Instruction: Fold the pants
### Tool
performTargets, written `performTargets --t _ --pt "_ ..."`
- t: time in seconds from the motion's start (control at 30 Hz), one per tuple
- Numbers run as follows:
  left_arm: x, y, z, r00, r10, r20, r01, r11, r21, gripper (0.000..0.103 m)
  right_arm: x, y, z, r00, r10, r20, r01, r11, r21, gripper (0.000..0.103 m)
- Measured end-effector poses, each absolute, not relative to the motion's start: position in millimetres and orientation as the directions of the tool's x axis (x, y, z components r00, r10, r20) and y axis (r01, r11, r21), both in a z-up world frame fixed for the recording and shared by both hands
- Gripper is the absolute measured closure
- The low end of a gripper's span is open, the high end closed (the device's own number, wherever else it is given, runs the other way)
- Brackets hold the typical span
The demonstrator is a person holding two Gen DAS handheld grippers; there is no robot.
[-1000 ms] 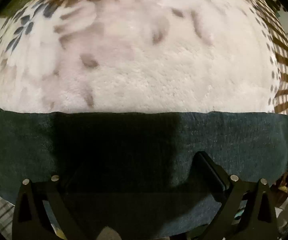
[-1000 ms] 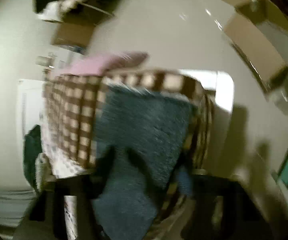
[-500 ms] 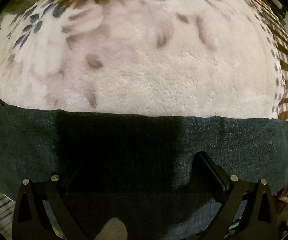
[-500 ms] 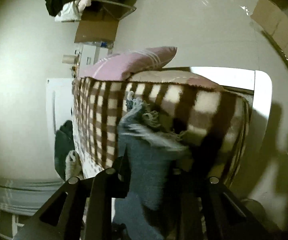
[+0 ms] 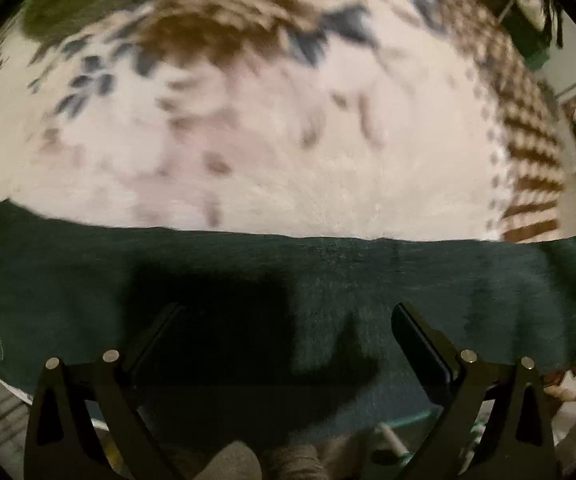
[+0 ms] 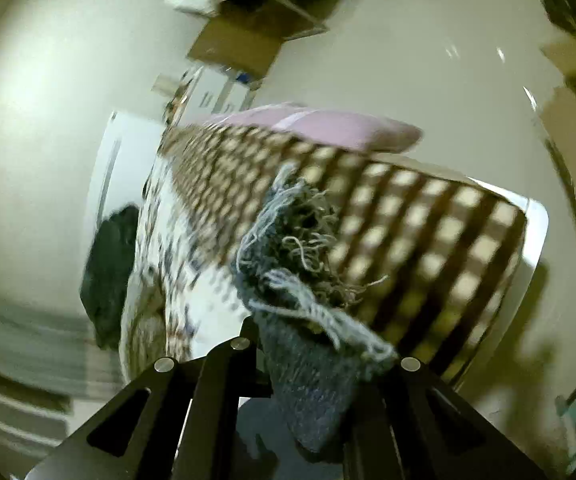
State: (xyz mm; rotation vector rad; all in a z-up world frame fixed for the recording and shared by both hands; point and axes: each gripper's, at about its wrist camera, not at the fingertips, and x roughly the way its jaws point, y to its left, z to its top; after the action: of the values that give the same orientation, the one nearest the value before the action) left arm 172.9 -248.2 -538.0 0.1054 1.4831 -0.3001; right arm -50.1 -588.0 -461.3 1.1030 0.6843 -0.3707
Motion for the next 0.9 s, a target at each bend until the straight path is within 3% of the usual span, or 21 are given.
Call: performTargets --t 0.27,0.63,0.77,0.8,0.87,0.9 --pt "166 -114 -487 0.133 -0.2 -0.971 0.126 0.975 -0.184 0.0 28 -422 -417 0.669 0.152 -0.728 0.475 0.666 0.576 0.095" --pt "150 66 -482 0.174 -0.074 -0.982 -0.077 0.993 -0.088 0.0 95 -166 -523 0.406 0.285 -0.868 0.287 0.862 0.418 0.095" --pt "155 96 -486 0.176 -0.065 -0.982 -0.127 0.988 -0.088 0.0 103 -128 -558 0.279 0.307 -0.91 0.305 0.87 0.387 0.063" --pt "156 99 -487 0.178 -0.072 -0.981 -0.136 0.986 -0.097 0.0 102 -126 -554 0.277 0.354 -0.893 0.288 0.856 0.429 0.049" --pt "161 104 -488 0.182 -0.098 -0.978 -0.155 0.98 -0.127 0.0 99 -134 -544 0.286 0.469 -0.836 0.276 0.795 0.541 0.034" --pt "164 102 -489 0.183 -0.121 -0.976 -0.158 0.976 -0.151 0.0 92 -144 -533 0.313 0.493 -0.812 0.286 0.766 0.575 0.031"
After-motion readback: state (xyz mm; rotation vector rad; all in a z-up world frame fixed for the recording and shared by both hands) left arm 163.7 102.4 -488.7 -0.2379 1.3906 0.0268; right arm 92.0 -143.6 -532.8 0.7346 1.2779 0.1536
